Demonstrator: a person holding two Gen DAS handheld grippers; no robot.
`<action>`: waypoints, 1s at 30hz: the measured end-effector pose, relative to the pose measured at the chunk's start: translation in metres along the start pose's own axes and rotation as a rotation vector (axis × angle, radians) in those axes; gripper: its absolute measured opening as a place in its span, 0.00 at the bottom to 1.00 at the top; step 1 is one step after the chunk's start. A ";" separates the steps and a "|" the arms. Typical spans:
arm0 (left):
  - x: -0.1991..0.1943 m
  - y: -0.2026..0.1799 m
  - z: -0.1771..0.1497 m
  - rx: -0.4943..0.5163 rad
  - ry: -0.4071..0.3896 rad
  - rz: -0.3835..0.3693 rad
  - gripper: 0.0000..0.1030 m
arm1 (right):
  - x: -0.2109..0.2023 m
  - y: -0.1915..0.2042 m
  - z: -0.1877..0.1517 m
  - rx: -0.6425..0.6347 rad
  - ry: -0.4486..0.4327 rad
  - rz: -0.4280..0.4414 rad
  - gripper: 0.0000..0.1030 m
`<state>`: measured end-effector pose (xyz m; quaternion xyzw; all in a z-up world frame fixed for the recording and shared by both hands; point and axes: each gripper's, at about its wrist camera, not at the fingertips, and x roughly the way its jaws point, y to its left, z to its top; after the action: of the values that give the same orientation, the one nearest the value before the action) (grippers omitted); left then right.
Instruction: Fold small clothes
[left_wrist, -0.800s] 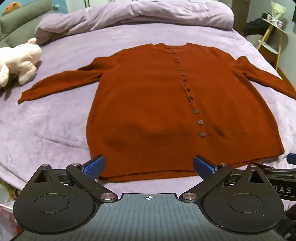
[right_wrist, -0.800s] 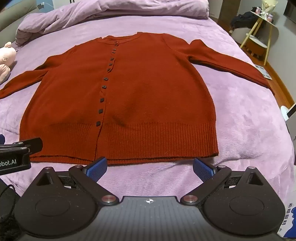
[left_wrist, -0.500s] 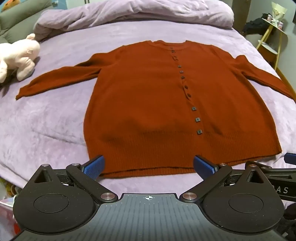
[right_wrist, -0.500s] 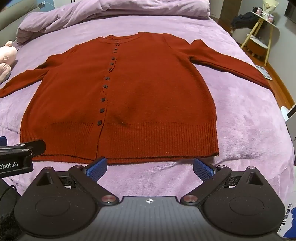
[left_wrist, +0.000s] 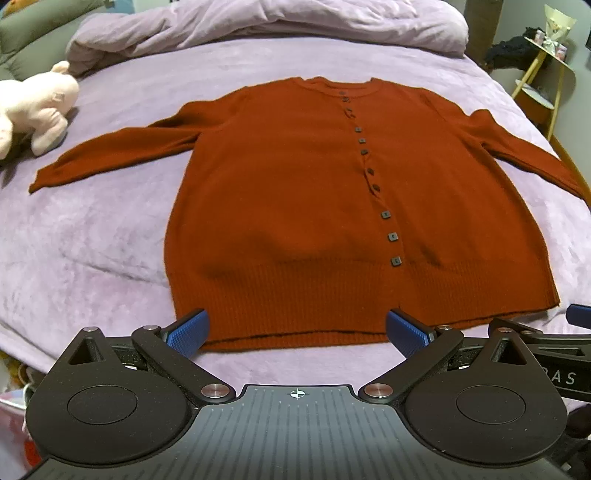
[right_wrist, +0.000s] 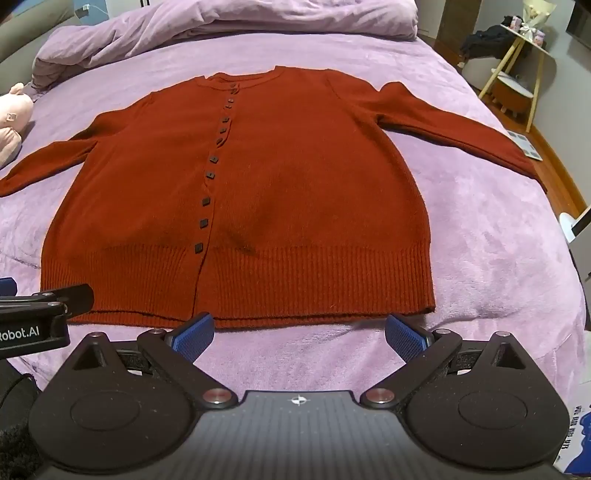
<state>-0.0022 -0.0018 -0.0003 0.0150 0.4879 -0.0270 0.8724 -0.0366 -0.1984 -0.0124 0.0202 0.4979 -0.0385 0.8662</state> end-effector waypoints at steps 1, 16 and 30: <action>0.000 0.000 0.000 0.000 0.000 0.000 1.00 | 0.000 0.000 0.000 0.001 0.000 0.000 0.96; 0.000 -0.001 0.001 -0.004 0.006 0.001 1.00 | -0.001 -0.002 0.001 0.005 0.000 -0.001 0.96; 0.001 -0.001 0.001 -0.007 0.011 -0.004 1.00 | 0.000 -0.001 0.000 0.005 -0.001 -0.003 0.96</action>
<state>-0.0012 -0.0033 -0.0006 0.0109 0.4926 -0.0271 0.8698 -0.0361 -0.1999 -0.0126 0.0217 0.4976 -0.0411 0.8662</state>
